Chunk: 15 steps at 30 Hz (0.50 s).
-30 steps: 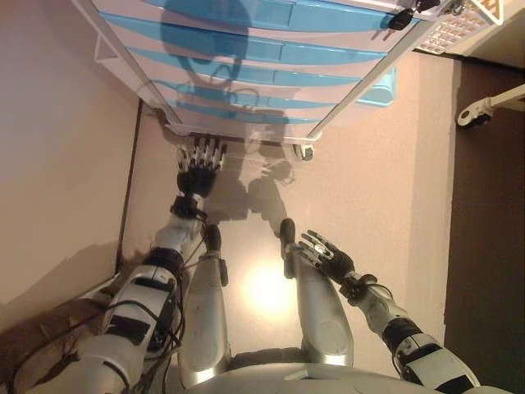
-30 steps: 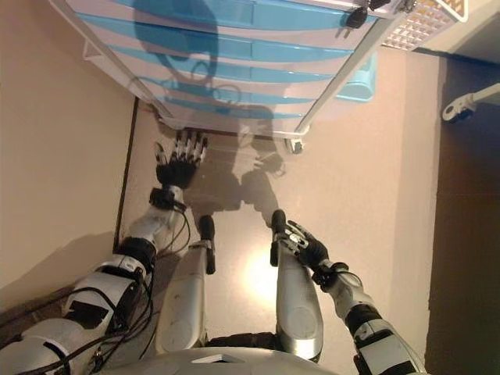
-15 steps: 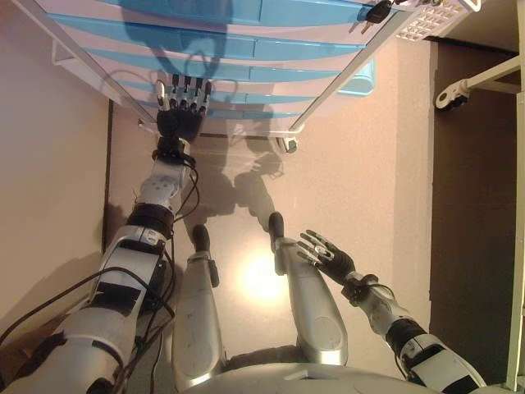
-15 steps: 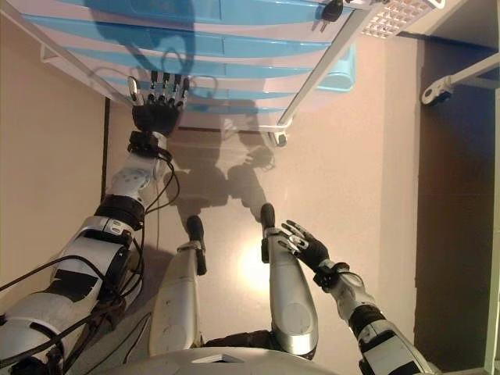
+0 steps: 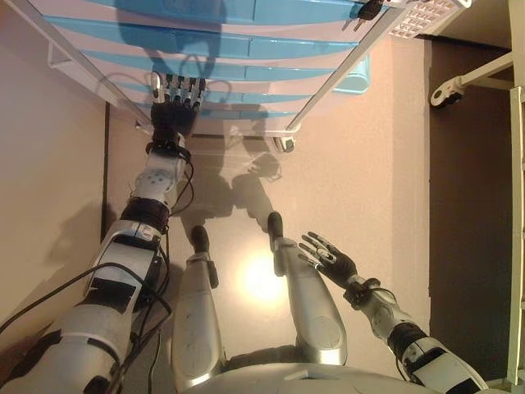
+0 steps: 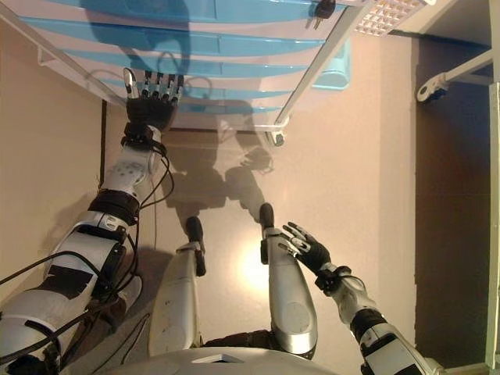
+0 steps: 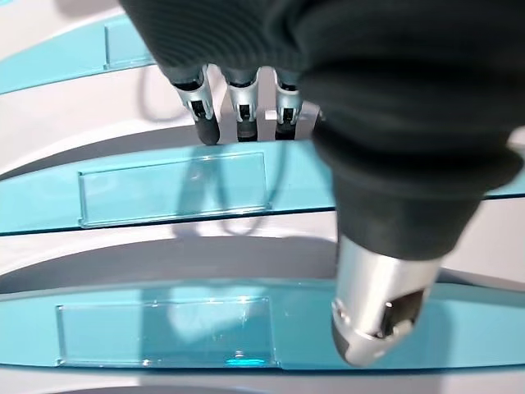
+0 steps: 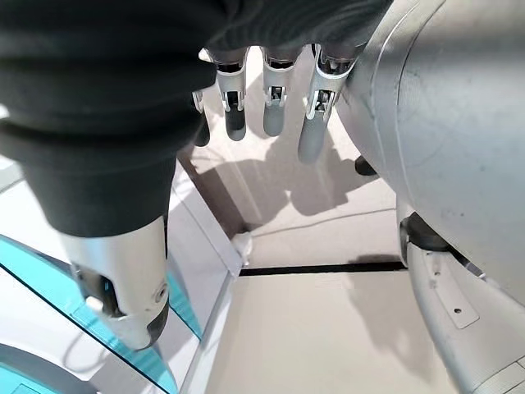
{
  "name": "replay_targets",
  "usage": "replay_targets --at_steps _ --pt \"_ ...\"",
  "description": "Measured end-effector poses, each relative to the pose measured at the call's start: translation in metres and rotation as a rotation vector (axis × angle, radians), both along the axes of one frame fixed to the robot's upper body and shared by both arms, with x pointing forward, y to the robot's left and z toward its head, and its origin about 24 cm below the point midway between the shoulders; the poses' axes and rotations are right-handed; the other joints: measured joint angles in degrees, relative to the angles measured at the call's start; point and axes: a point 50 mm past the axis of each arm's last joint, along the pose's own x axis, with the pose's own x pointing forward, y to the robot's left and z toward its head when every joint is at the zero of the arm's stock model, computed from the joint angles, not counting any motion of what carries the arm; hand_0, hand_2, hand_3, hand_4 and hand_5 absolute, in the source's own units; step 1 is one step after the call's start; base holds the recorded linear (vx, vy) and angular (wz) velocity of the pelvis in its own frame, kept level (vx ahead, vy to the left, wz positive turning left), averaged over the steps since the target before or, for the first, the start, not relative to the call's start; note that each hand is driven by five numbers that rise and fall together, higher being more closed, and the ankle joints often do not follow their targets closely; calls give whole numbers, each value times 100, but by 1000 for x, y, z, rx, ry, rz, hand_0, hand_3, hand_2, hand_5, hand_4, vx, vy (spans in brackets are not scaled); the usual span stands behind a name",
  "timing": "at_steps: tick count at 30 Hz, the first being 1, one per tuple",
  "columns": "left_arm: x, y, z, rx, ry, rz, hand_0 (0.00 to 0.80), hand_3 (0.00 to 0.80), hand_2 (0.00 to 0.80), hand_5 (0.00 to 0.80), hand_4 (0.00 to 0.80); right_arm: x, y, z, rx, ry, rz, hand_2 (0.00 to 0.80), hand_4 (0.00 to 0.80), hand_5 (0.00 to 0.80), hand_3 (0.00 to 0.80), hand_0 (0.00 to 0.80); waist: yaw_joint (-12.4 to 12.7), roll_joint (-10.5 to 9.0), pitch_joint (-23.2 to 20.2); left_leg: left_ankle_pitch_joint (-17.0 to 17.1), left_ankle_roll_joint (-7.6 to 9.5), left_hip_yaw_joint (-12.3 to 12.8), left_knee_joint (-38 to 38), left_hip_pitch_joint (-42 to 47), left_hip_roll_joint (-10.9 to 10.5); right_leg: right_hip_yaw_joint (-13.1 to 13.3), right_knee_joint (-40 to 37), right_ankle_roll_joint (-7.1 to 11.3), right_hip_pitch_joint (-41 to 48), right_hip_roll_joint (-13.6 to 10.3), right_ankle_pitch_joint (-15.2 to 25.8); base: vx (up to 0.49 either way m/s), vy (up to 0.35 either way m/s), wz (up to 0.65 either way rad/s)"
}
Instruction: Open the drawer and pick up the medicine
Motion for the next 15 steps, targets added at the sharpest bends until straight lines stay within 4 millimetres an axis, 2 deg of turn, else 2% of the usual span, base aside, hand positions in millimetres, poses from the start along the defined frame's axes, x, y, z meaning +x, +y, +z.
replay_targets --at_steps 1,8,10,15 --pt "0 0 0 2 -4 4 800 800 800 800 800 0 0 0 4 -1 1 0 0 0 0 0 4 -8 3 2 -1 0 -18 1 0 -1 -15 -1 0 0 9 -8 -14 3" --pt "0 1 0 9 -7 18 800 800 800 800 800 -2 -2 0 7 -3 -1 0 0 0 0 0 5 -63 32 55 11 5 -155 14 -24 -23 -121 1 4 -31 47 0 0 0" --pt "-1 0 -1 10 -4 16 800 800 800 800 800 -2 -3 -1 5 -2 -2 0 0 0 0 0 7 -63 32 55 11 3 -176 32 -26 -105 -148 -10 28 -55 54 0 0 0" --pt "-4 1 -18 6 43 3 800 800 800 800 800 -5 -4 -4 1 22 -2 0 0 0 0 0 25 -61 33 58 10 6 -324 311 -30 -185 -259 -29 288 -64 65 -1 -34 0"
